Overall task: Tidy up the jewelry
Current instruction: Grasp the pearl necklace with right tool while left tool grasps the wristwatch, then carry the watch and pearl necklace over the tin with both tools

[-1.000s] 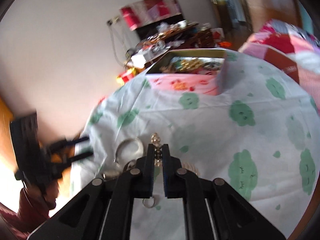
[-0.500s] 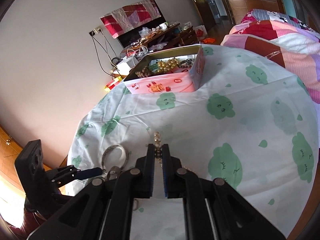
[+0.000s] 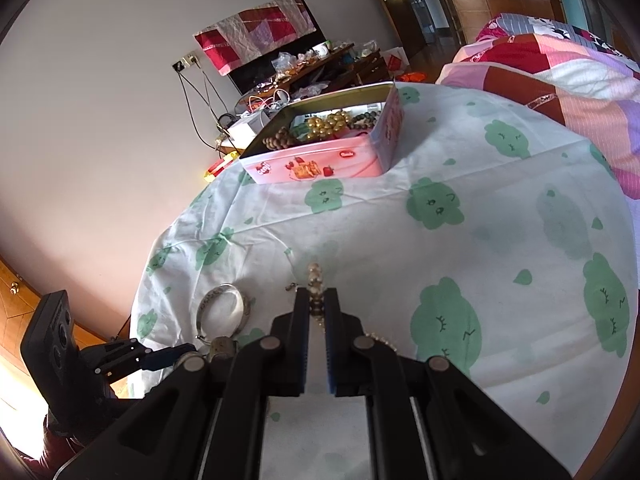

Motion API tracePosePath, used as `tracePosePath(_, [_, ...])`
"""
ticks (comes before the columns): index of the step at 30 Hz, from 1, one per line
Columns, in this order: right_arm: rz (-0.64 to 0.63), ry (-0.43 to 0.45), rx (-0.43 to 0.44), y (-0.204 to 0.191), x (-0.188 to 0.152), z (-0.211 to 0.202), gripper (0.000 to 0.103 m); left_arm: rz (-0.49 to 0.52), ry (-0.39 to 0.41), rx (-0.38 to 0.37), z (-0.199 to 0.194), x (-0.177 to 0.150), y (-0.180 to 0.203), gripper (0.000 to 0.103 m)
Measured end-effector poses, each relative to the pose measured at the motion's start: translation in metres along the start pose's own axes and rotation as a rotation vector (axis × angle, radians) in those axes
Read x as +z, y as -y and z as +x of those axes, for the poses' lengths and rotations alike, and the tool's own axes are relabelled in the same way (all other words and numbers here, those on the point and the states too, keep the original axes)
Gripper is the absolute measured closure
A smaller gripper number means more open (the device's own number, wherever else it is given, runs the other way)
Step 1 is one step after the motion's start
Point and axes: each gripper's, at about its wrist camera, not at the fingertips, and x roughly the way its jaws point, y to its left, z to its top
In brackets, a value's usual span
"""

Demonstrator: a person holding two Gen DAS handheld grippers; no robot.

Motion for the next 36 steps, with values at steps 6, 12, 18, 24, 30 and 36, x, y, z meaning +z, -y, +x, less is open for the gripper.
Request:
tracePosePath(6, [0.021,0.02,0.014,0.002,0.002,-0.007,0.093,-0.039,0.062,-0.059,-0.014,0.006,-0.001,0.07])
tracePosePath(12, [0.057,0.05,0.069,0.003,0.01,-0.019,0.093,-0.069,0.154,-0.07,-0.038,0.023,-0.005,0.07])
tracePosePath(18, [0.071,0.083,0.119,-0.004,0.021,-0.03,0.093,-0.118,0.235,-0.063,-0.056,0.042,-0.014,0.07])
tracePosePath(24, [0.066,0.121,0.134,-0.011,0.033,-0.036,0.093,-0.142,0.288,-0.02,-0.059,0.06,-0.026,0.07])
tracePosePath(30, [0.058,0.155,0.142,-0.018,0.049,-0.039,0.093,-0.171,0.305,0.023,-0.05,0.08,-0.036,0.07])
tracePosePath(36, [0.048,0.189,0.141,-0.022,0.068,-0.038,0.093,-0.202,0.328,0.014,-0.045,0.094,-0.048,0.07])
